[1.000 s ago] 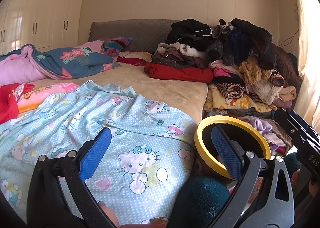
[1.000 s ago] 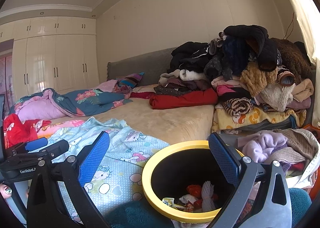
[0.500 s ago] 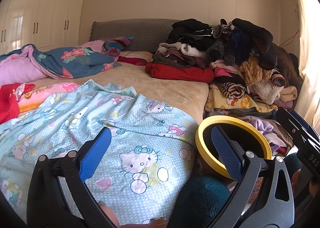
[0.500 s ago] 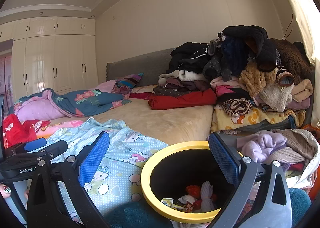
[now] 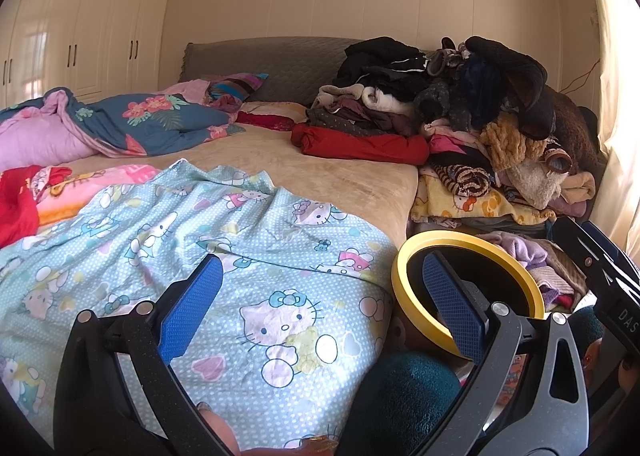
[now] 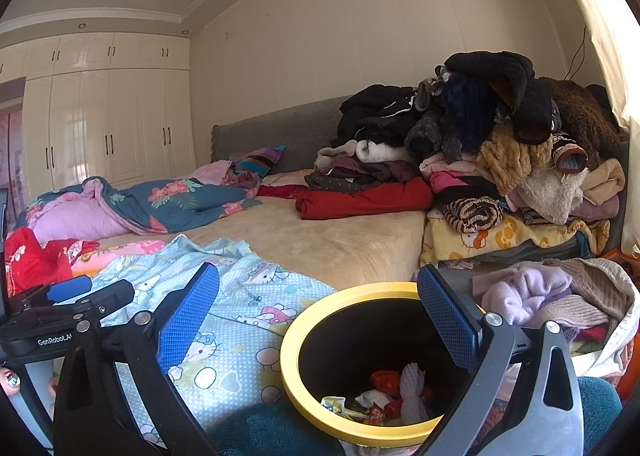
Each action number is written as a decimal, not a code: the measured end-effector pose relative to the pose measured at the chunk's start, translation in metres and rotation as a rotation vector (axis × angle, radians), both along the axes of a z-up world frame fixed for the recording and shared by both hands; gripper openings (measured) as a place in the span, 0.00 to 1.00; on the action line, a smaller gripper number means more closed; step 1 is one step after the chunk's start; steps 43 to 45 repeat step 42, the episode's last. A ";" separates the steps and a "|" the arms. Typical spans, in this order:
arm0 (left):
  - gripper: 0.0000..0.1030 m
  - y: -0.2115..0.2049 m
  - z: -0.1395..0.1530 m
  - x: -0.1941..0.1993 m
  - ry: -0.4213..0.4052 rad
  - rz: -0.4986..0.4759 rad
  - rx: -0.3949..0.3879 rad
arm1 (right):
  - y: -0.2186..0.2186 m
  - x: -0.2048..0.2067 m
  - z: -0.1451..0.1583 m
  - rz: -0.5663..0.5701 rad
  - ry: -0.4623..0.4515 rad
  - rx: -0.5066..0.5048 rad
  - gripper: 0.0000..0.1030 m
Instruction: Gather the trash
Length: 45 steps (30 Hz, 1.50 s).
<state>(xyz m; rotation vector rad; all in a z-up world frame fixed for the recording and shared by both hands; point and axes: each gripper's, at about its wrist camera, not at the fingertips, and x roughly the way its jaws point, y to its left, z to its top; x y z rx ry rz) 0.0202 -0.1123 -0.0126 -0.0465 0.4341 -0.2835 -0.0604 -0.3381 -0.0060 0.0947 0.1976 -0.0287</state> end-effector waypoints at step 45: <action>0.89 0.387 -0.090 0.025 0.439 0.987 0.014 | 0.361 0.111 -0.064 1.026 0.550 -0.246 0.94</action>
